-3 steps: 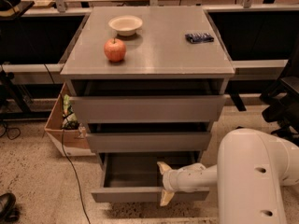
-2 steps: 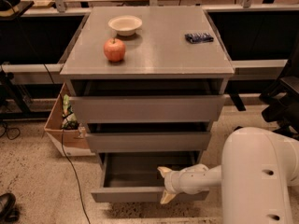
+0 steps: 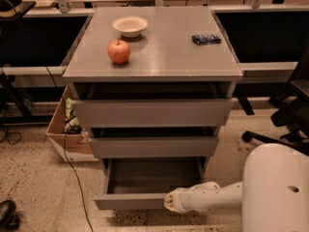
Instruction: Close bottom drawer
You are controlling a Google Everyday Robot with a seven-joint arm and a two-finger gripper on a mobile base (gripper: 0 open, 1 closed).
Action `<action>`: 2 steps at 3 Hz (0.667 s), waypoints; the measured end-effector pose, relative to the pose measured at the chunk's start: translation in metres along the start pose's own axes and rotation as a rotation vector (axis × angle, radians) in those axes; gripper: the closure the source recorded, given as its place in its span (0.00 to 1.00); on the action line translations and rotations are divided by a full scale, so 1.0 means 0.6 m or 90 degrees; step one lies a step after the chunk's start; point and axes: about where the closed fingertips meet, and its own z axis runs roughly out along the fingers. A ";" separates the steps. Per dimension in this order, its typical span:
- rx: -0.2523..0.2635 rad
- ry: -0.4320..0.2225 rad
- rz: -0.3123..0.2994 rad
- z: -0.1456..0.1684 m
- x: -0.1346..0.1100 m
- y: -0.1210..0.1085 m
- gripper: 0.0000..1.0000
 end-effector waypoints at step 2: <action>0.020 -0.024 0.007 0.050 0.023 -0.001 1.00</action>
Offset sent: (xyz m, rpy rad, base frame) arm 0.0407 -0.0172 -0.0521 0.0777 -0.0574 -0.0181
